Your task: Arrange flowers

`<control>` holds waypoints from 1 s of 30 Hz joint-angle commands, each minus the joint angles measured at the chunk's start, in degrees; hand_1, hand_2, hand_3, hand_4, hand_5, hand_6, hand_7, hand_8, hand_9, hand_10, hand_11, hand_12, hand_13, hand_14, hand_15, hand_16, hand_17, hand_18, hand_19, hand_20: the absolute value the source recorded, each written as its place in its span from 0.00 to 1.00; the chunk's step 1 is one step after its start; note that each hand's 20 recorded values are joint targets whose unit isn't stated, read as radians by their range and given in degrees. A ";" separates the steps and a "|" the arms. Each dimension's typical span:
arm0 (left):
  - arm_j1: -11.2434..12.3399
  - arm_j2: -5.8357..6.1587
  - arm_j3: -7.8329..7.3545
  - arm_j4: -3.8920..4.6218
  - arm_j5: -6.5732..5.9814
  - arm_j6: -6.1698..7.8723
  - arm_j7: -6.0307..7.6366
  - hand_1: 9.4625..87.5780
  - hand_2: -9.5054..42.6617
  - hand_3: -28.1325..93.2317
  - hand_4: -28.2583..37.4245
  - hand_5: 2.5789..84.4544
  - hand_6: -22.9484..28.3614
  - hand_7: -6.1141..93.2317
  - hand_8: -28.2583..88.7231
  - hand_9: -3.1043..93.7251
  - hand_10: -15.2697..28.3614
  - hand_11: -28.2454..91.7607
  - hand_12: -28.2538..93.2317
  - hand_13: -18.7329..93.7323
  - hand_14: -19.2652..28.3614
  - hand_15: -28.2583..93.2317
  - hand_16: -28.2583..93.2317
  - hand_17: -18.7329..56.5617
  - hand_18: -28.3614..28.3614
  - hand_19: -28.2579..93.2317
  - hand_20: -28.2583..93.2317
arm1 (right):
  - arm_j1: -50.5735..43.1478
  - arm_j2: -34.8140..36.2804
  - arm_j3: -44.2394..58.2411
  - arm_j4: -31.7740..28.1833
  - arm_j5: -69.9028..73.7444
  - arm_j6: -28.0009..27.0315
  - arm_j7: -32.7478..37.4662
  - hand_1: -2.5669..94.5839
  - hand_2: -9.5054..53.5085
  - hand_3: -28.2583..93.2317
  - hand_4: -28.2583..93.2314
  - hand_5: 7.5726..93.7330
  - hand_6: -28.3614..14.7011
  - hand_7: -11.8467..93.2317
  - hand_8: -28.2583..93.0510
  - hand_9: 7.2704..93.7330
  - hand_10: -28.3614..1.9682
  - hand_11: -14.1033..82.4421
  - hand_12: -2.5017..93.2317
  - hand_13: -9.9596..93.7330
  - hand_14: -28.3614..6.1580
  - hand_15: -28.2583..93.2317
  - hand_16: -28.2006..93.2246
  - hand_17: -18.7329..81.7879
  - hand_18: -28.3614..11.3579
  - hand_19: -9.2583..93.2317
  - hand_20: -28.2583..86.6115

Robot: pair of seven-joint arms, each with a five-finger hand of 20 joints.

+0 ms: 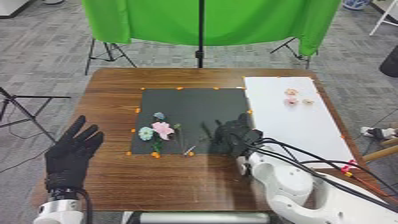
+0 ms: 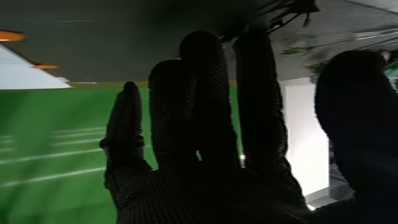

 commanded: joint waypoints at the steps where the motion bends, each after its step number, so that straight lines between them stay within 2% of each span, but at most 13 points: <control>1: 1.29 -1.56 -0.49 -0.35 0.85 0.06 -1.37 0.18 0.31 0.92 0.04 0.44 0.64 0.15 0.17 0.41 0.83 0.47 0.32 0.38 1.00 0.74 0.14 0.14 0.98 0.71 0.29 | -2.50 1.40 2.51 -0.67 -0.20 1.30 0.31 0.28 0.10 0.91 0.00 0.65 0.79 0.27 0.11 0.63 0.46 0.69 0.23 0.55 0.40 0.93 0.39 0.21 0.11 0.74 0.68; 7: 1.64 -2.38 -0.95 -0.53 1.63 -0.07 -2.12 0.18 0.31 0.92 0.04 0.44 0.64 0.16 0.17 0.41 0.83 0.47 0.32 0.39 0.99 0.74 0.14 0.14 0.98 0.71 0.29 | -6.46 1.03 8.09 -4.09 1.89 3.97 -0.73 0.28 0.08 0.91 0.00 0.65 0.79 0.27 0.11 0.64 0.47 0.69 0.24 0.55 0.41 0.92 0.39 0.21 0.11 0.75 0.68; 8: 1.66 -1.83 -0.71 -0.54 1.05 0.18 -1.67 0.18 0.31 0.92 0.04 0.44 0.64 0.16 0.17 0.41 0.83 0.47 0.32 0.39 0.99 0.74 0.14 0.14 0.98 0.71 0.29 | -7.11 1.05 9.34 -4.64 2.43 3.95 -0.73 0.29 0.07 0.91 0.00 0.65 0.79 0.27 0.11 0.63 0.47 0.69 0.24 0.55 0.41 0.92 0.39 0.21 0.11 0.74 0.68; 9: 1.73 -1.53 -0.59 -0.58 0.70 0.28 -1.14 0.18 0.31 0.92 0.04 0.43 0.64 0.16 0.17 0.41 0.83 0.47 0.32 0.38 1.00 0.74 0.14 0.14 0.98 0.71 0.29 | -7.43 1.13 10.07 -4.78 2.54 5.04 -0.43 0.29 0.06 0.91 0.00 0.65 0.79 0.27 0.11 0.63 0.47 0.69 0.24 0.55 0.41 0.92 0.39 0.21 0.11 0.74 0.68; 12: 1.63 -2.07 -0.70 -0.62 1.28 0.20 -1.63 0.18 0.31 0.92 0.04 0.43 0.64 0.16 0.17 0.41 0.83 0.47 0.32 0.38 1.00 0.74 0.14 0.14 0.98 0.71 0.29 | -6.69 2.06 11.18 -3.82 3.14 9.36 2.11 0.29 0.06 0.91 0.00 0.65 0.79 0.27 0.11 0.63 0.47 0.69 0.24 0.56 0.41 0.92 0.39 0.21 0.10 0.74 0.68; 14: 1.54 -1.78 -0.59 -0.61 1.04 0.27 -1.48 0.18 0.31 0.92 0.04 0.43 0.64 0.16 0.17 0.41 0.83 0.47 0.32 0.38 1.00 0.74 0.14 0.14 0.98 0.71 0.29 | -5.96 2.25 13.18 -2.62 2.91 6.85 5.55 0.29 0.06 0.91 0.00 0.65 0.78 0.27 0.11 0.63 0.47 0.68 0.23 0.56 0.41 0.92 0.39 0.22 0.10 0.74 0.68; 18: 1.42 -2.19 -0.74 -0.58 1.42 0.06 -1.89 0.18 0.31 0.92 0.04 0.44 0.64 0.16 0.17 0.41 0.83 0.47 0.32 0.38 1.00 0.74 0.14 0.14 0.98 0.71 0.29 | -3.15 3.25 14.92 1.75 4.66 5.19 12.03 0.29 0.04 0.91 0.00 0.54 0.73 0.27 0.12 0.52 0.39 0.51 0.19 0.48 0.32 0.91 0.36 0.20 0.06 0.74 0.67; 20: 1.35 -1.26 -0.35 -0.56 0.73 0.49 -0.89 0.18 0.31 0.92 0.04 0.44 0.64 0.16 0.17 0.41 0.83 0.47 0.32 0.38 1.00 0.74 0.14 0.14 0.98 0.71 0.29 | 0.25 4.56 12.06 4.54 4.05 9.01 14.90 0.30 0.04 0.91 0.00 0.51 0.72 0.27 0.12 0.50 0.36 0.46 0.18 0.47 0.30 0.90 0.35 0.20 0.05 0.74 0.67; 21: 1.28 -1.62 -0.49 -0.56 0.95 0.52 -1.11 0.18 0.31 0.92 0.04 0.44 0.64 0.16 0.17 0.41 0.83 0.47 0.32 0.38 1.00 0.74 0.14 0.14 0.98 0.71 0.29 | 2.03 5.04 10.66 5.95 3.43 9.68 16.10 0.30 0.04 0.91 0.00 0.51 0.72 0.27 0.11 0.50 0.35 0.45 0.18 0.47 0.30 0.90 0.34 0.20 0.05 0.74 0.67; 22: 1.27 -0.88 -0.22 -0.58 0.21 0.90 -0.39 0.18 0.31 0.92 0.04 0.44 0.64 0.16 0.17 0.41 0.83 0.47 0.32 0.38 1.00 0.74 0.14 0.14 0.98 0.71 0.29 | 3.38 5.26 9.74 7.12 3.54 10.25 17.35 0.31 0.03 0.91 0.00 0.51 0.71 0.27 0.12 0.49 0.35 0.44 0.18 0.47 0.30 0.90 0.34 0.20 0.05 0.74 0.67; 25: 1.14 -1.35 -0.35 -0.58 0.86 0.53 -1.00 0.18 0.31 0.92 0.04 0.44 0.64 0.15 0.17 0.41 0.83 0.47 0.32 0.39 1.00 0.74 0.14 0.14 0.98 0.71 0.29 | 8.17 5.30 6.15 10.87 4.12 10.07 20.40 0.31 0.03 0.91 0.00 0.50 0.71 0.27 0.12 0.49 0.35 0.43 0.19 0.47 0.29 0.90 0.33 0.21 0.04 0.75 0.66; 28: 1.08 -0.86 -0.01 -0.53 0.43 0.59 -0.55 0.18 0.31 0.92 0.04 0.44 0.64 0.16 0.17 0.41 0.83 0.47 0.32 0.39 1.00 0.74 0.14 0.14 0.98 0.71 0.29 | 11.64 4.52 3.06 14.59 5.30 10.33 21.28 0.32 0.02 0.91 0.00 0.49 0.70 0.27 0.12 0.50 0.34 0.44 0.19 0.47 0.30 0.90 0.33 0.21 0.03 0.75 0.66; 30: 0.80 0.16 0.66 -0.39 -0.48 0.97 0.46 0.18 0.31 0.92 0.04 0.44 0.64 0.15 0.17 0.41 0.84 0.47 0.32 0.38 1.00 0.74 0.14 0.14 0.98 0.71 0.29 | 14.04 3.75 0.65 16.85 5.58 10.05 21.76 0.32 0.02 0.91 0.00 0.49 0.70 0.27 0.12 0.50 0.35 0.44 0.19 0.47 0.30 0.90 0.32 0.21 0.04 0.76 0.66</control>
